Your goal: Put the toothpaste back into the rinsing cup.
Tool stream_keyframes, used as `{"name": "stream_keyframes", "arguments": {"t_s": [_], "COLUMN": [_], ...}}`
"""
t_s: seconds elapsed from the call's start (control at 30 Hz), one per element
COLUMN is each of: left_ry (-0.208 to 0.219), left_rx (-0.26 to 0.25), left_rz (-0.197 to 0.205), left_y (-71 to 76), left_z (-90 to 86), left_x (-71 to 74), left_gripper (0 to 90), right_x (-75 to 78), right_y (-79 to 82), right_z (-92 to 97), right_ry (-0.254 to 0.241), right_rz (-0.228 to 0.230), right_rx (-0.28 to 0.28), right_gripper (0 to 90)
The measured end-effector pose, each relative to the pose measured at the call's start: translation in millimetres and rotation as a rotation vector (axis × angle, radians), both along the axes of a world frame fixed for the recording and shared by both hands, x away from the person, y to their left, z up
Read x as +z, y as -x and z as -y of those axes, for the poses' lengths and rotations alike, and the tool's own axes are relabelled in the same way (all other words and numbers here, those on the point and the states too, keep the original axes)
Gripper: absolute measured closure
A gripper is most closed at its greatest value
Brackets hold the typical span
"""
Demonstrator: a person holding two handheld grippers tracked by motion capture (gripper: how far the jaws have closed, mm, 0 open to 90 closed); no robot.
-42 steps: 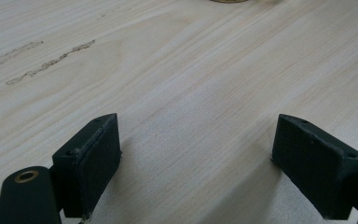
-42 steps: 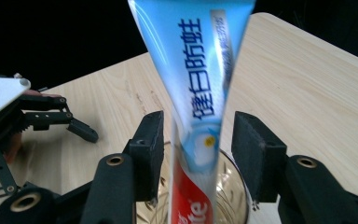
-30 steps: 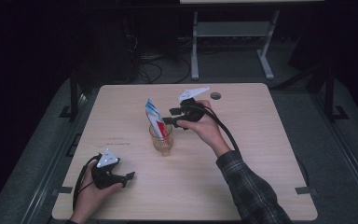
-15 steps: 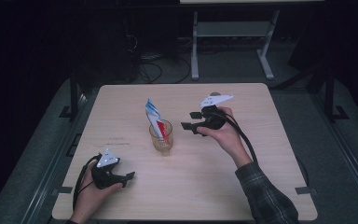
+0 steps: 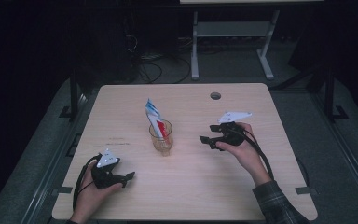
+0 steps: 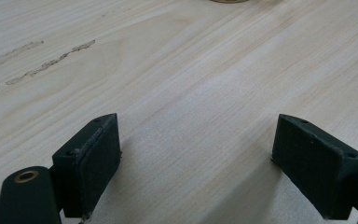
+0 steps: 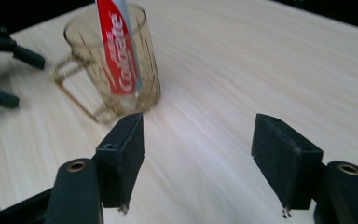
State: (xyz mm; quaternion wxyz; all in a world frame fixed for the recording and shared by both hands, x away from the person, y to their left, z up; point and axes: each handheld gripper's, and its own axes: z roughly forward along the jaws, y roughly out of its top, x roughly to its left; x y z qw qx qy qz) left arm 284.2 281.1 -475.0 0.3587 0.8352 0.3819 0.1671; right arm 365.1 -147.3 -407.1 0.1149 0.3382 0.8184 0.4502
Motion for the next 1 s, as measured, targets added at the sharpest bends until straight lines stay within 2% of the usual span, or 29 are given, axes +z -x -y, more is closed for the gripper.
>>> {"name": "stream_keyframes", "arguments": {"t_s": [0.27,0.43,0.7,1.0], "left_ry": [0.000,-0.001,0.000,-0.002], "left_rx": [0.000,0.000,0.000,-0.002], "left_rz": [0.000,0.000,0.001,0.002], "left_y": [0.0,0.0,0.0,-0.1], "left_z": [0.0,0.0,0.0,-0.2], "left_x": [0.0,0.0,0.0,0.0], "left_gripper": [14.2,14.2,14.2,14.2], "right_x": [-15.0,-23.6,-31.0,-51.9], "right_y": [20.0,35.8,53.1,77.1], "right_z": [20.9,41.6,65.1,88.9], "right_ry": [0.028,0.012,0.017,0.083], "right_rz": [-0.012,-0.018,-0.026,-0.063], "right_rx": [-0.030,-0.060,-0.086,-0.143], "right_gripper": [32.1,31.4,28.6,21.5]}}
